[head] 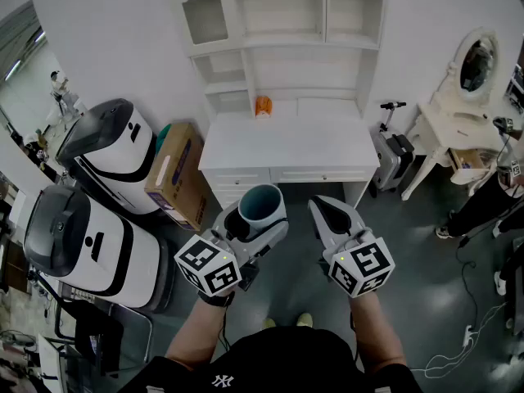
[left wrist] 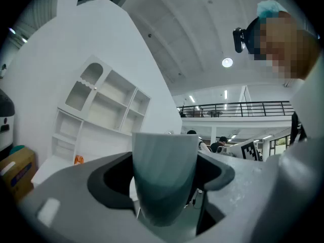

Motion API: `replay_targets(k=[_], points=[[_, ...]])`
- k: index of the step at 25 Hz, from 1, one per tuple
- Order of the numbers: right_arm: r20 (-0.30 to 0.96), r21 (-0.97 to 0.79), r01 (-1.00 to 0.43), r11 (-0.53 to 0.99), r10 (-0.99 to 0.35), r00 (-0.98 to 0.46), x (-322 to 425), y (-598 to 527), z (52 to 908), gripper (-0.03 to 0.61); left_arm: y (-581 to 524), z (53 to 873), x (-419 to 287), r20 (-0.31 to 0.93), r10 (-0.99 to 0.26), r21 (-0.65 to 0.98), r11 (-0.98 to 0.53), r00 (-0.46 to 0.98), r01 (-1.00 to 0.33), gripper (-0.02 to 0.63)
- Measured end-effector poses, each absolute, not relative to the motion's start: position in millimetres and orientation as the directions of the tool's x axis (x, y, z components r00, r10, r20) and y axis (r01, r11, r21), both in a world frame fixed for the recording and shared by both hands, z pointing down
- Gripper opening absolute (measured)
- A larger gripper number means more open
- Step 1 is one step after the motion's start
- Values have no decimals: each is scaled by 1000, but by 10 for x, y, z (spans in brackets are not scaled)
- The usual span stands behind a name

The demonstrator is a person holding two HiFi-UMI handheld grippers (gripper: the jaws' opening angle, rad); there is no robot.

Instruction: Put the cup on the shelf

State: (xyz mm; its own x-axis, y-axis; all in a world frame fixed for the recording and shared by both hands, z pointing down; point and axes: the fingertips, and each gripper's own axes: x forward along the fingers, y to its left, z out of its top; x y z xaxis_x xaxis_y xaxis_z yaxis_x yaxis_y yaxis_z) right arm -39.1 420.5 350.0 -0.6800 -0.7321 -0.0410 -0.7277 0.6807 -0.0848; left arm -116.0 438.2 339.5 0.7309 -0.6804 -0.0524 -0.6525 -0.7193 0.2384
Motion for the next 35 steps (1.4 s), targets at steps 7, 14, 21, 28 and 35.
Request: replay_targets(k=[7,14,21,28,35], points=[[-39,-90,-731,676,-736,-676,-335,4228,3519,20,4384,3439,-1115,-49,-682,254,-715,730,-651,372],[-82,-153,-737,659,-751,-655,-132,4087,3403,21,4283,3404,-1054,-51,-704,251,-695,708,-674,373],[-134,-188,-748,637,-771,-623,137,3985,3296,17,4135,3341,-947,-53,-746,237,-655,664,-717,373],[-127,-209,-737,643,-765,-631,439,3874,3386,14,4016,3379,-731,-39,-775,246,-620,631,-745,374],[-119,-217,-723,656,-753,-648,463,3660,3459,14,3791,3445,-665,-36,-781,250,-611,624,-751,374]])
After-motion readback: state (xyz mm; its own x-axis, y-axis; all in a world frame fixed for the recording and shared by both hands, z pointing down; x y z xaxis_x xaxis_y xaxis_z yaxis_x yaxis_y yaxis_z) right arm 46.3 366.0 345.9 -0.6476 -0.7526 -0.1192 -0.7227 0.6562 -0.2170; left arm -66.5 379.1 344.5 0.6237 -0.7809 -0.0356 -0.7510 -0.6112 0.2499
